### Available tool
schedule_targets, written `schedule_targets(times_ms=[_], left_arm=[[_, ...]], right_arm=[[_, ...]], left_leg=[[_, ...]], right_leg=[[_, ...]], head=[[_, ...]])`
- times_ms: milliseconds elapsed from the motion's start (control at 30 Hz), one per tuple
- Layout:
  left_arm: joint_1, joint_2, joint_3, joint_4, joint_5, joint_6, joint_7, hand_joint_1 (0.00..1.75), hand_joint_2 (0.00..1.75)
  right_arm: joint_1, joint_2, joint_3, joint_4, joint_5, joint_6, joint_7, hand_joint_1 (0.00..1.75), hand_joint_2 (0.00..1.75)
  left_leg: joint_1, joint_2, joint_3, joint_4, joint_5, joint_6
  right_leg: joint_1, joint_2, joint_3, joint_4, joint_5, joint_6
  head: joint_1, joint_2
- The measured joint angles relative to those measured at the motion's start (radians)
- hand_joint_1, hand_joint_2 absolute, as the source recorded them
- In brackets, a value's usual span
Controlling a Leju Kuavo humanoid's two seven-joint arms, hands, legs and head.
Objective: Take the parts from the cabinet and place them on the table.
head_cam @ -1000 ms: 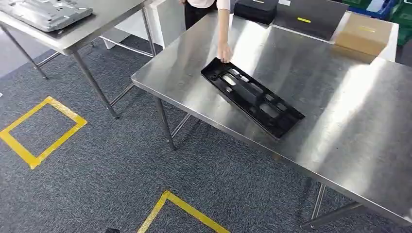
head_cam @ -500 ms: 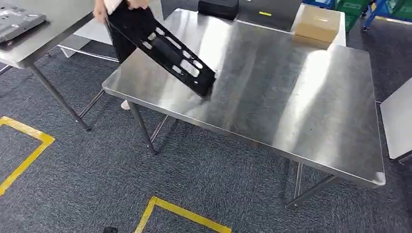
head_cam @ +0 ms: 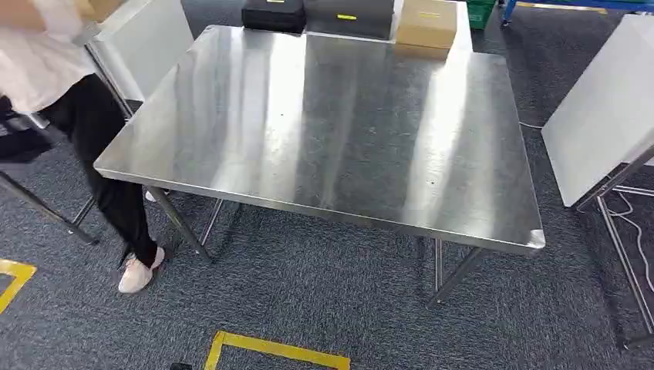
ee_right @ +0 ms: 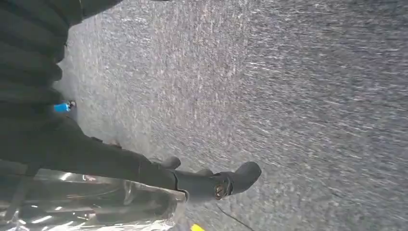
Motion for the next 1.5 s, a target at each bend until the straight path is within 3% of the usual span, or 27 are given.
schedule_targets(times_ms=[33,67,100,133,167,267,433,667,1033,1100,1200,1233,1267,1300,1367,1400,1433,1500], left_arm=[[-0.002,0.001,0.0,0.0,0.0,-0.003,0.006,0.0,0.0],[-0.003,0.001,0.0,0.0,0.0,-0.007,0.008,0.0,0.0],[-0.005,0.0,0.0,0.0,-0.002,-0.016,0.018,0.0,0.0],[-0.008,0.0,0.0,0.0,-0.002,-0.02,0.025,0.0,0.0],[-0.006,-0.002,0.0,0.0,-0.002,-0.021,0.03,0.0,0.0],[-0.006,-0.003,0.0,0.0,-0.002,-0.021,0.038,0.0,0.0],[-0.006,-0.002,0.0,0.0,-0.004,-0.026,0.05,0.0,0.0],[-0.008,-0.002,-0.001,0.0,-0.032,-0.042,0.1,0.0,0.0],[-0.008,0.0,-0.002,0.0,-0.037,-0.076,0.104,0.0,0.0],[-0.008,0.001,-0.001,0.0,-0.038,-0.08,0.104,0.0,0.0],[-0.011,0.002,-0.002,0.0,-0.038,-0.08,0.104,0.0,0.0],[-0.012,0.0,-0.002,0.0,-0.038,-0.08,0.104,0.0,0.0],[-0.011,0.0,-0.002,0.0,-0.038,-0.08,0.104,0.0,0.0],[-0.011,0.001,-0.002,0.0,-0.038,-0.08,0.104,0.0,0.0],[-0.009,0.001,-0.001,0.0,-0.038,-0.08,0.104,0.0,0.0],[-0.008,0.001,-0.001,0.0,-0.038,-0.08,0.104,0.0,0.0],[-0.008,0.001,-0.002,0.0,-0.039,-0.08,0.104,0.0,0.0],[-0.008,0.0,-0.002,0.0,-0.039,-0.08,0.104,0.0,0.0]], right_arm=[[0.0,0.0,0.002,0.0,0.003,0.0,0.002,0.0,1.75],[0.0,0.0,0.003,0.0,0.003,0.0,0.003,0.0,1.75],[-0.001,-0.001,0.005,0.0,0.003,0.0,0.009,0.0,1.75],[-0.001,0.0,0.005,0.0,0.003,0.0,0.01,0.0,1.75],[0.0,-0.003,0.005,0.0,0.004,0.001,0.011,0.0,1.75],[0.002,-0.006,0.011,0.0,0.013,0.009,0.012,0.0,1.75],[0.001,-0.007,0.015,0.0,0.011,0.011,0.019,0.0,1.75],[0.002,-0.005,0.015,0.0,0.002,0.01,0.03,0.0,1.75],[0.002,-0.001,0.016,0.0,0.009,0.01,0.031,0.0,1.75],[0.002,0.001,0.017,0.0,0.011,0.01,0.031,0.0,1.75],[0.003,0.002,0.02,0.0,0.012,0.009,0.031,0.0,1.75],[0.003,0.0,0.021,0.0,0.012,0.009,0.031,0.0,1.75],[0.002,0.001,0.021,0.0,0.012,0.009,0.031,0.0,1.75],[0.001,0.001,0.022,0.0,0.012,0.009,0.031,0.0,1.75],[0.001,0.001,0.023,0.0,0.012,0.009,0.031,0.0,1.75],[0.003,0.001,0.022,0.0,0.012,0.009,0.032,0.0,1.75],[0.005,0.001,0.023,0.0,0.012,0.009,0.033,0.0,1.75],[0.004,-0.001,0.023,0.0,0.013,0.009,0.038,0.0,1.75]], left_leg=[[0.003,-0.003,0.039,-0.09,0.049,0.0],[0.007,-0.014,0.067,-0.159,0.078,0.001],[0.005,-0.027,0.073,-0.188,0.07,0.0],[0.004,-0.027,0.067,-0.183,0.073,0.005],[0.004,-0.026,0.065,-0.187,0.075,0.007],[-0.012,-0.027,0.063,-0.186,0.077,0.017],[-0.019,-0.027,0.058,-0.185,0.082,0.031],[-0.02,-0.027,0.056,-0.184,0.082,0.033],[-0.019,-0.027,0.055,-0.181,0.081,0.035],[-0.021,-0.027,0.055,-0.18,0.081,0.037],[-0.025,-0.024,0.058,-0.188,0.089,0.05],[-0.012,-0.014,0.064,-0.204,0.101,0.06],[-0.013,-0.012,0.067,-0.211,0.105,0.067],[-0.012,-0.006,0.065,-0.211,0.106,0.069],[-0.013,0.006,0.06,-0.21,0.106,0.069],[-0.013,0.01,0.058,-0.209,0.107,0.067],[-0.012,0.013,0.057,-0.209,0.108,0.065],[-0.007,0.015,0.058,-0.208,0.108,0.056]], right_leg=[[-0.001,0.01,0.002,0.002,0.0,0.001],[0.001,0.015,-0.001,0.004,-0.001,0.003],[0.011,0.018,-0.007,0.016,-0.006,0.011],[0.011,0.019,-0.012,0.011,-0.003,0.017],[0.021,0.019,-0.022,0.015,-0.009,0.016],[0.015,0.017,-0.023,0.01,-0.007,0.018],[0.008,0.017,-0.016,0.002,0.003,0.033],[0.007,0.017,-0.017,0.0,0.005,0.036],[0.003,0.017,-0.018,-0.001,0.008,0.041],[0.0,0.018,-0.018,-0.001,0.009,0.044],[-0.002,0.022,-0.019,-0.008,0.015,0.055],[-0.002,0.011,-0.025,0.008,0.007,0.056],[0.002,-0.017,-0.044,0.047,-0.021,0.049],[0.001,-0.028,-0.076,0.114,-0.056,0.042],[0.001,-0.035,-0.146,0.268,-0.121,0.039],[0.0,-0.036,-0.163,0.312,-0.13,0.045],[-0.003,-0.038,-0.151,0.298,-0.122,0.051],[-0.008,-0.045,-0.065,0.15,-0.068,0.07]], head=[[-0.001,0.0],[-0.001,0.0],[-0.002,0.0],[0.003,0.0],[0.003,0.0],[0.005,0.0],[0.005,0.0],[0.005,0.0],[0.004,0.0],[0.004,0.0],[0.003,0.0],[0.003,0.0],[0.007,0.0],[0.012,0.0],[0.011,0.0],[0.011,0.0],[0.012,0.0],[0.012,0.0]])
